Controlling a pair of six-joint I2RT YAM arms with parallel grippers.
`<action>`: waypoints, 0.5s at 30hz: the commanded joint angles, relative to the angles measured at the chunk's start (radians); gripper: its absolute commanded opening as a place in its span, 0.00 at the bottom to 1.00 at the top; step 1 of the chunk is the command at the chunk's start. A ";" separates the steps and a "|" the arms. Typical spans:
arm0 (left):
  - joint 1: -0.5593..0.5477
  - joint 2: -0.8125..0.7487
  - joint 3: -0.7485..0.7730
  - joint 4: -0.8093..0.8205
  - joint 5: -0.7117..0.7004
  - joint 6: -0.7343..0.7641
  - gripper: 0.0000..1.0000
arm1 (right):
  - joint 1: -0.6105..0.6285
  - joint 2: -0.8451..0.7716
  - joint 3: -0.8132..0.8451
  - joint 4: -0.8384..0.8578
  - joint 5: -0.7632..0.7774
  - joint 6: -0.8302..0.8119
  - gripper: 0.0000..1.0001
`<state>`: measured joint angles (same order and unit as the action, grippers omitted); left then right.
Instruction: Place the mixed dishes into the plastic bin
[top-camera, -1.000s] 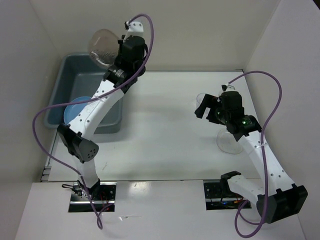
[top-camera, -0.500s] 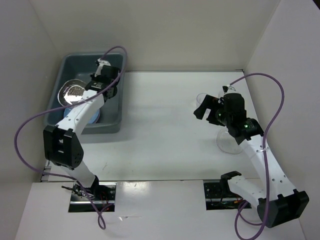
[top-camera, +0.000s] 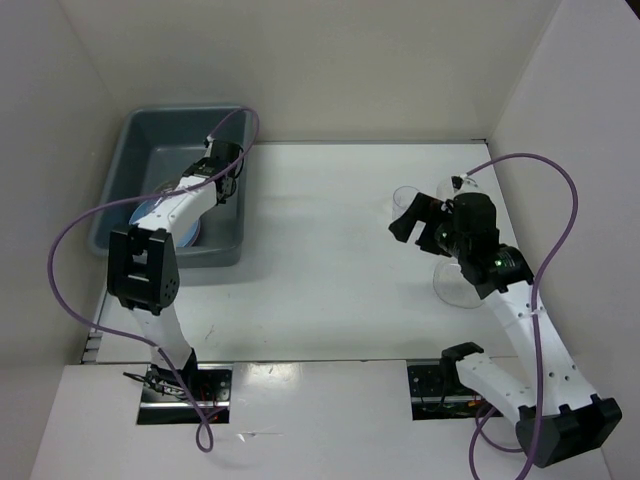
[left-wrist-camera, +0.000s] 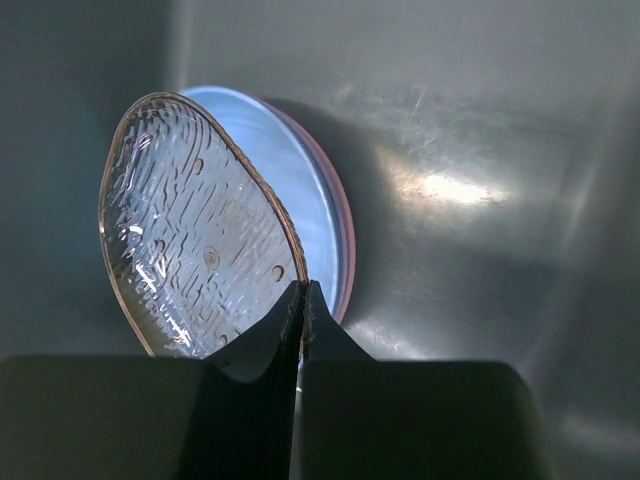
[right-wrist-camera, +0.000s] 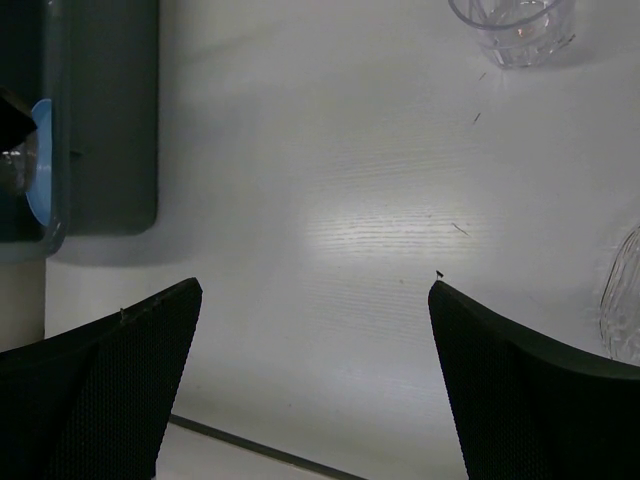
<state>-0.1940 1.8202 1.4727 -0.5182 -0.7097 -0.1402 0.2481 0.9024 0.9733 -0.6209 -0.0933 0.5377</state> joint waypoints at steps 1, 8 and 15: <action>0.053 0.025 0.055 0.023 0.048 -0.025 0.00 | -0.007 -0.042 -0.013 0.020 0.014 0.015 0.99; 0.096 0.077 0.066 0.023 0.117 -0.035 0.18 | -0.007 -0.063 -0.024 -0.002 0.023 0.024 0.99; 0.096 0.044 0.103 0.004 0.185 -0.035 0.50 | -0.007 -0.042 -0.004 -0.002 0.023 0.033 0.99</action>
<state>-0.0944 1.8969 1.5272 -0.5209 -0.5697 -0.1627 0.2478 0.8555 0.9550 -0.6292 -0.0826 0.5640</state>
